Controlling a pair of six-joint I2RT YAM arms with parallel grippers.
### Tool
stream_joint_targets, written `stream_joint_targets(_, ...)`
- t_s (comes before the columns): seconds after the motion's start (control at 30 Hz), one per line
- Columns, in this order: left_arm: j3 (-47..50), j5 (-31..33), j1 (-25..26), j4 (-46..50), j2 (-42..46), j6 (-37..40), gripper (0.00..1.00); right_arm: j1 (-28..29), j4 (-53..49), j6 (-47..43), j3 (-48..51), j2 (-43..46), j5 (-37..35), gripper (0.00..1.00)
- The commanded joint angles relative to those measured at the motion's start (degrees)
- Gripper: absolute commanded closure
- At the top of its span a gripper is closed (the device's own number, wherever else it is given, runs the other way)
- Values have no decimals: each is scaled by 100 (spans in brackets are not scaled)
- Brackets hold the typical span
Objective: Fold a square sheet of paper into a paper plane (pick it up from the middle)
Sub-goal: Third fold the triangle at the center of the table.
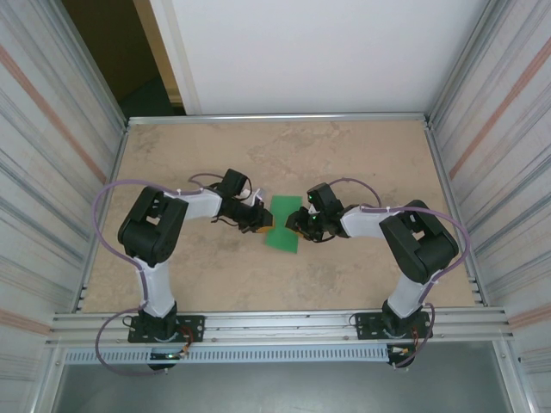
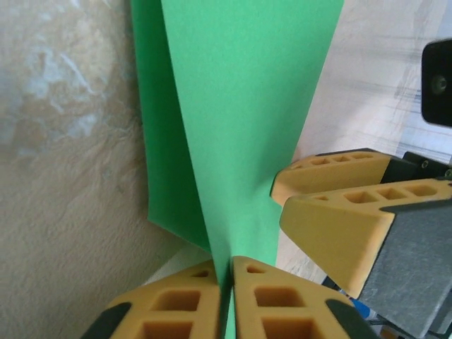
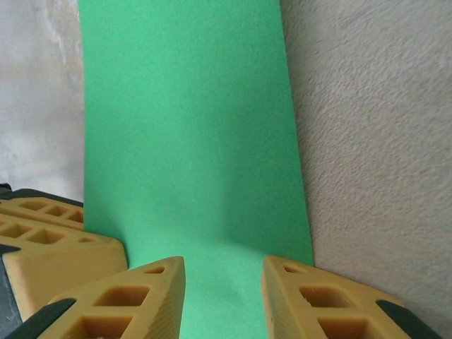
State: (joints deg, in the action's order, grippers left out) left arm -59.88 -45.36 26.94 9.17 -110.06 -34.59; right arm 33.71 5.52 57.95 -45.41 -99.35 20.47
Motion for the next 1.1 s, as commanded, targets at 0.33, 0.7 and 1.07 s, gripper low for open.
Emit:
stream_joint_targets(0.33, 316, 193, -60, -335, 352, -878, 100, 480, -1255, -2633, -264, 1226, -1468, 31)
stream_joint_targets(0.7, 650, 587, 28, -737, 751, -2043, 100, 2073, -588, -4830, 34, 1322, -3139, 37)
stream_joint_targets(1.07, 644, 616, 38, -707, 670, -2275, 100, 2605, 756, -5772, 434, 580, -3758, 37)
